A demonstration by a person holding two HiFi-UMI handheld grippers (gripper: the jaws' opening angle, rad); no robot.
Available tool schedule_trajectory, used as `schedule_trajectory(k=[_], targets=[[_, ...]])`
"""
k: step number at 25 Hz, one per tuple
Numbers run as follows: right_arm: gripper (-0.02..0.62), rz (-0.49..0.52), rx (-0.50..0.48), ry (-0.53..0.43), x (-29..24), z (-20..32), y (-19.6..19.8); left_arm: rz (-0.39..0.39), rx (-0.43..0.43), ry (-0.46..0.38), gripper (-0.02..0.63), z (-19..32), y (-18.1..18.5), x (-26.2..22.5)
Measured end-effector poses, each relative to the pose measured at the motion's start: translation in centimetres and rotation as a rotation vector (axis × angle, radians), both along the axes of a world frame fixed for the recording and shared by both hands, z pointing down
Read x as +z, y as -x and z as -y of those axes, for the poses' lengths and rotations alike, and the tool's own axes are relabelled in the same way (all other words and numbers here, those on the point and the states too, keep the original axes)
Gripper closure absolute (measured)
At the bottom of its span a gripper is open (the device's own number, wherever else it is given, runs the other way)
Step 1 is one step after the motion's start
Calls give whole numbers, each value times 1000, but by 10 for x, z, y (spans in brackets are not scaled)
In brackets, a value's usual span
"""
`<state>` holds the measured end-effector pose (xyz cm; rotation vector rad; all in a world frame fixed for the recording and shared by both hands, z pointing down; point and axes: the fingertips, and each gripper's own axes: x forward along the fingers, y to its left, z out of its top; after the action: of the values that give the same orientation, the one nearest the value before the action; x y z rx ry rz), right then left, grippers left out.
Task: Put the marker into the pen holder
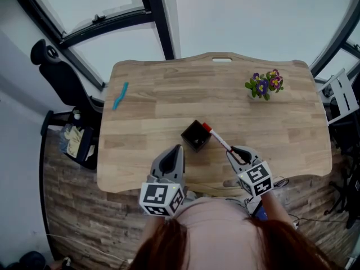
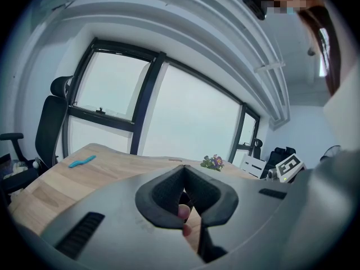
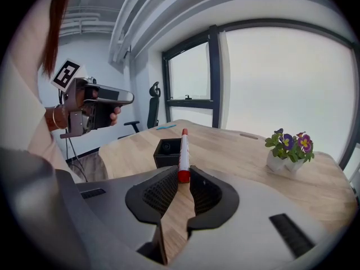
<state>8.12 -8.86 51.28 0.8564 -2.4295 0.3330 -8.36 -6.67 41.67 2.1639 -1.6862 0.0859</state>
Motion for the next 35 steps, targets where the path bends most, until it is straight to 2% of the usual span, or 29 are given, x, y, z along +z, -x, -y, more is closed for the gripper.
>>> schedule_trajectory(k=[21,35], targets=[[537,-25,-65,77,13,4,23,-8,-41,12,604,-2,17,7],[537,2,-57,77,10,19,34,-16,-54,30,604,0,21,12]])
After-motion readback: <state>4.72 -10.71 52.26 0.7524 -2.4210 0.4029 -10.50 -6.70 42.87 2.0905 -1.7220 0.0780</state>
